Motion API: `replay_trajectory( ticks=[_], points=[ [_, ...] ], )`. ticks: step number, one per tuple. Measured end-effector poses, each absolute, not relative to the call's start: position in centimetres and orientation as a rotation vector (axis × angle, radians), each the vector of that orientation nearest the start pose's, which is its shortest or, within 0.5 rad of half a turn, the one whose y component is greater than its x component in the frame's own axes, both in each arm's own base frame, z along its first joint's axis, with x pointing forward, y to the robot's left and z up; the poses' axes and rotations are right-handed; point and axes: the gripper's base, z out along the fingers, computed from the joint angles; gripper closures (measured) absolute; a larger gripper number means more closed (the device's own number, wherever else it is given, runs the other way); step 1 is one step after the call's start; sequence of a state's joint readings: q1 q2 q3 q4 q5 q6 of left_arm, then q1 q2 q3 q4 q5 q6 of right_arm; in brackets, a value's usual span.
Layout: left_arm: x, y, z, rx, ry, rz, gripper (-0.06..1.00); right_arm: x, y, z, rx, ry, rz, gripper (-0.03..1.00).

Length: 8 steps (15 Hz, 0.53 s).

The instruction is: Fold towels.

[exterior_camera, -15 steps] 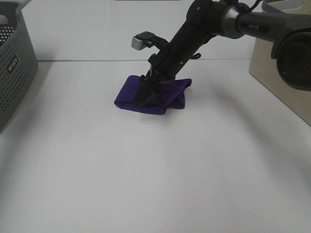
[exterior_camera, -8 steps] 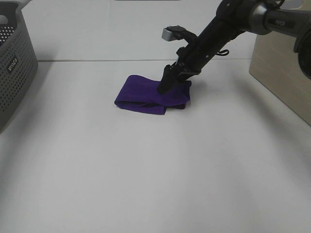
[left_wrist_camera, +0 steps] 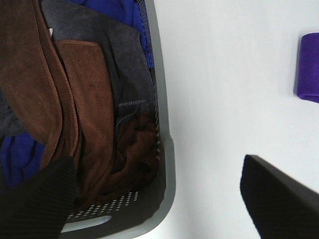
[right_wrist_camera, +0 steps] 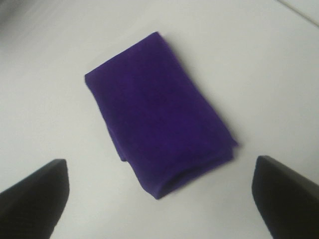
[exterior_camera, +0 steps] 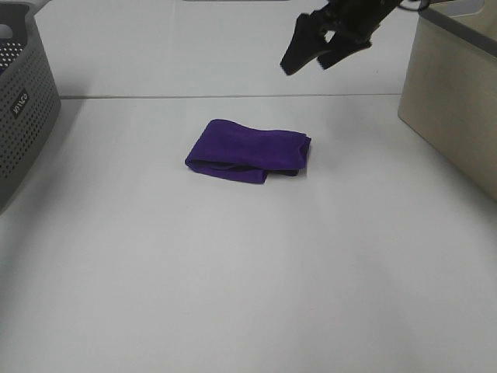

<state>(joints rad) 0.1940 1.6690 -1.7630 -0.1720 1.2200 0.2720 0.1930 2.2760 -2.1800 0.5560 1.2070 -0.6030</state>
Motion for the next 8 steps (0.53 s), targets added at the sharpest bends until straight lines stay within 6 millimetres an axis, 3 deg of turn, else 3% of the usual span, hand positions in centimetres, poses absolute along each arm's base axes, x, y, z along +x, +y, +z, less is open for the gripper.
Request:
replay_trajectory(
  ticks=[4, 7, 8],
  points=[
    [35.1, 5.6, 39.0, 0.147, 2.585, -0.017, 0.13, 45.2, 11.3, 33.3, -0.683, 2.492, 0.316, 0.0],
    [34.9, 6.0, 38.9, 0.172, 2.595, 0.057, 0.13, 41.1, 9.5, 37.6, -0.573, 2.488, 0.194, 0.0],
    [34.5, 6.0, 39.0, 0.173, 2.597, 0.065, 0.13, 39.4, 8.6, 38.2, -0.541, 2.509, 0.126, 0.0]
  ],
)
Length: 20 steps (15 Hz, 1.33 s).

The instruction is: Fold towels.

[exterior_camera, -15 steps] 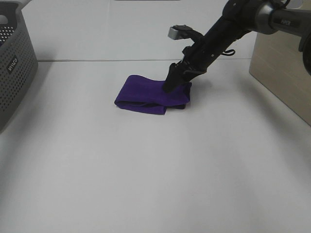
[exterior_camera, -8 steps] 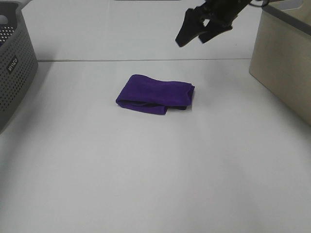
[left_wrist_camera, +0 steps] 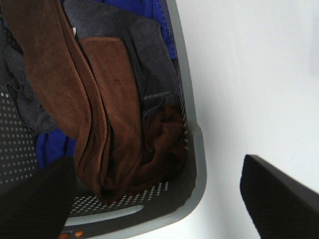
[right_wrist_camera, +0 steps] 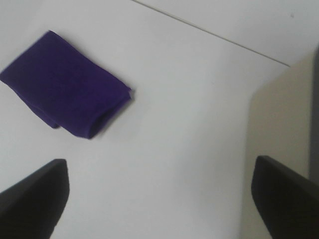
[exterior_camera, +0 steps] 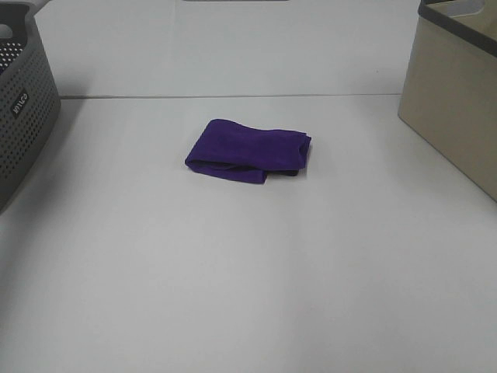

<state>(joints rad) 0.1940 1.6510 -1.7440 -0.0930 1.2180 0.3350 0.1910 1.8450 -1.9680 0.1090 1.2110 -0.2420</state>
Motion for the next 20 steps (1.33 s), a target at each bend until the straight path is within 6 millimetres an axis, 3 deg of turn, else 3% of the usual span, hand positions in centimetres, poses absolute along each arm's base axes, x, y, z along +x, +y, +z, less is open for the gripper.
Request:
replay_trajectory(
  ticks=[2, 3, 4, 5, 7, 8, 9, 11, 13, 17, 18, 20],
  points=[
    [31.9, 5.5, 40.3, 0.167, 2.57, 0.079, 0.13, 35.1, 5.2, 39.3, -0.36, 2.564, 0.074, 0.0],
    [29.6, 5.2, 41.5, 0.148, 2.538, 0.101, 0.13, 32.0, 3.2, 40.0, -0.245, 2.572, 0.081, 0.0],
    [27.1, 4.8, 42.4, 0.127, 2.508, 0.115, 0.13, 30.3, 2.2, 40.4, -0.192, 2.567, 0.076, 0.0],
    [25.7, 4.5, 43.1, 0.121, 2.484, 0.122, 0.13, 26.9, 0.5, 41.1, -0.098, 2.546, 0.061, 0.0],
    [20.8, 3.6, 43.5, 0.111, 2.437, 0.138, 0.13, 20.5, -0.5, 41.1, -0.035, 2.508, 0.037, 0.0],
    [16.6, 2.7, 42.0, 0.107, 2.429, 0.139, 0.13, 14.3, -0.2, 40.1, -0.031, 2.451, 0.031, 0.0],
    [15.4, 2.5, 41.7, 0.106, 2.416, 0.142, 0.13, 13.3, -0.2, 39.7, -0.033, 2.437, 0.029, 0.0],
    [11.5, 1.8, 40.2, 0.093, 2.317, 0.168, 0.13, 8.8, 0.1, 37.6, -0.035, 2.324, 0.018, 0.0],
    [8.9, 1.4, 37.4, 0.078, 2.239, 0.192, 0.13, 5.1, 0.3, 35.4, -0.032, 2.183, 0.013, 0.0],
    [6.3, 0.8, 33.1, 0.059, 2.178, 0.181, 0.13, 1.1, 0.6, 30.7, -0.06, 2.044, -0.007, 0.0],
    [5.1, 0.2, 31.9, 0.052, 2.152, 0.128, 0.13, -1.0, 0.9, 29.2, -0.069, 2.009, 0.008, 0.0],
    [3.7, -0.4, 31.3, 0.071, 2.111, 0.094, 0.13, -1.5, 0.9, 28.5, -0.106, 2.062, -0.005, 0.0]
  ],
)
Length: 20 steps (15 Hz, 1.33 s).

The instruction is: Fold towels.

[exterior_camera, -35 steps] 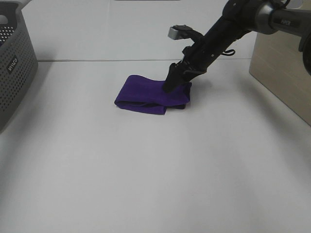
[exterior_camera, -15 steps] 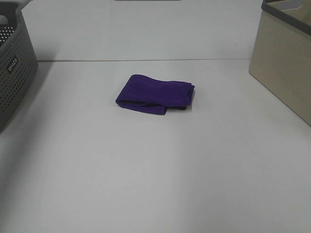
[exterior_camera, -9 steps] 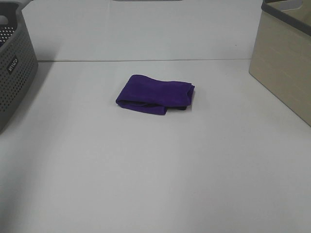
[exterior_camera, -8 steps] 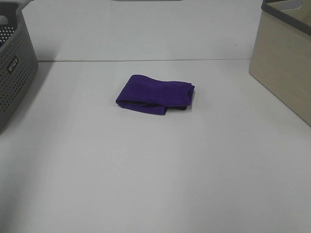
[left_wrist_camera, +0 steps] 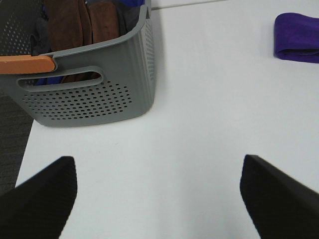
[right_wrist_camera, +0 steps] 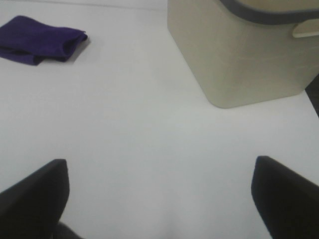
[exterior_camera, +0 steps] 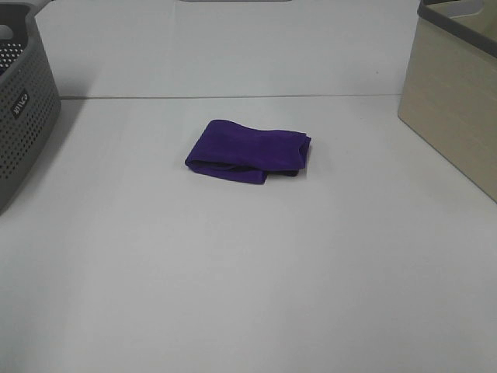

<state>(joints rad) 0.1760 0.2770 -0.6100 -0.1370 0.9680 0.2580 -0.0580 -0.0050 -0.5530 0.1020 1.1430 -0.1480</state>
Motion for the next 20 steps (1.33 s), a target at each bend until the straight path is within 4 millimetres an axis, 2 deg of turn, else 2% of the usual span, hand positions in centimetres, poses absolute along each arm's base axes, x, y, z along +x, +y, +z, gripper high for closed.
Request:
replay_trajectory(
  ticks=[2, 5, 7, 8, 11, 20],
  points=[
    [2.9, -0.7, 30.7, 0.125, 2.098, 0.066, 0.13, -1.5, 0.9, 28.3, -0.154, 2.074, -0.031, 0.0],
    [0.5, -1.1, 30.3, 0.21, 2.024, 0.056, 0.13, -1.3, 1.1, 28.5, -0.177, 2.041, -0.016, 0.0],
    [-1.0, -1.2, 29.9, 0.214, 1.981, 0.06, 0.13, -0.8, 1.3, 28.1, -0.176, 2.026, 0.012, 0.0],
    [-1.3, -1.3, 28.8, 0.154, 2.022, 0.011, 0.13, -0.7, 1.3, 27.9, -0.174, 2.028, 0.015, 0.0],
    [-0.6, -1.2, 28.1, 0.081, 2.016, -0.039, 0.13, -0.6, 1.3, 27.8, -0.173, 2.03, 0.016, 0.0],
    [-0.6, -1.2, 28.1, 0.066, 2.013, -0.047, 0.13, -0.6, 1.3, 27.8, -0.173, 2.03, 0.016, 0.0]
  ],
)
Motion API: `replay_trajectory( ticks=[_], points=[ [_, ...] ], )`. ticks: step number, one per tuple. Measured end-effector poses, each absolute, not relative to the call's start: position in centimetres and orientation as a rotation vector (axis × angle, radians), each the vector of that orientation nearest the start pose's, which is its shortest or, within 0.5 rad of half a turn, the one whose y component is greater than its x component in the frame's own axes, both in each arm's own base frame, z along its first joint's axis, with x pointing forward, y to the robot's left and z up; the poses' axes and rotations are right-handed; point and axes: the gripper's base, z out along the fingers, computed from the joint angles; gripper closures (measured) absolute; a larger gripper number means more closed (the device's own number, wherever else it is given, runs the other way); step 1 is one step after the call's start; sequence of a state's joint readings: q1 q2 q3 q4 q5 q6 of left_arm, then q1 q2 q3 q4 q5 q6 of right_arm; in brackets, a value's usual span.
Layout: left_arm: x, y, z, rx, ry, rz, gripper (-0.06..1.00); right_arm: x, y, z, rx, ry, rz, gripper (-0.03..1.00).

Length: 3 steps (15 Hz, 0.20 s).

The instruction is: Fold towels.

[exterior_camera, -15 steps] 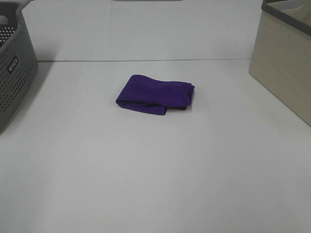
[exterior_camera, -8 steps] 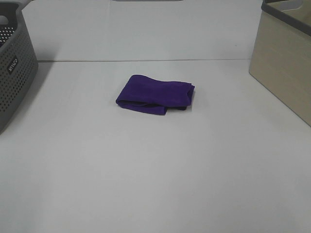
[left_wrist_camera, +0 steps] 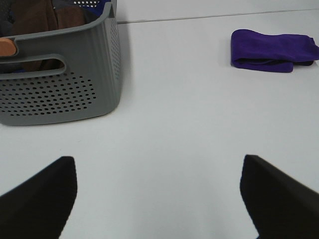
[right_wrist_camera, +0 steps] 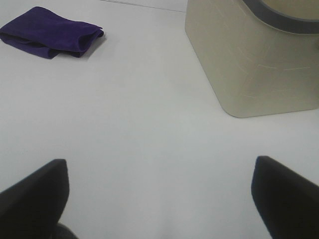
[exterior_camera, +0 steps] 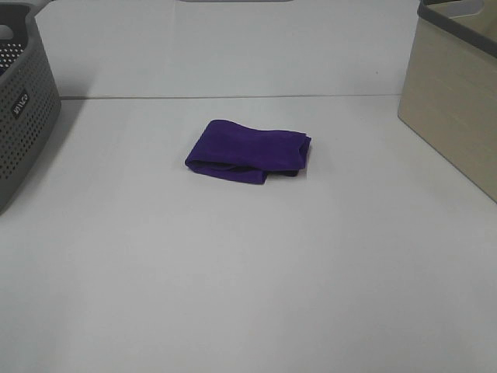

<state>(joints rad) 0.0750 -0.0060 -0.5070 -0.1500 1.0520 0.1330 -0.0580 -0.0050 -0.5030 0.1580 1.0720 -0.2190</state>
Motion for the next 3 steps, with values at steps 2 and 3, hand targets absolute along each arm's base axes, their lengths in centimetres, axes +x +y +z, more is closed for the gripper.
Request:
replay_trajectory(
  ticks=[2, 3],
  points=[
    [-0.59, -1.21, 28.06, 0.066, 2.013, -0.044, 0.13, -0.63, 1.3, 27.8, -0.173, 2.03, 0.016, 0.0],
    [-0.59, -1.21, 28.06, 0.066, 2.013, -0.044, 0.13, -0.63, 1.3, 27.8, -0.173, 2.03, 0.016, 0.0]
  ],
)
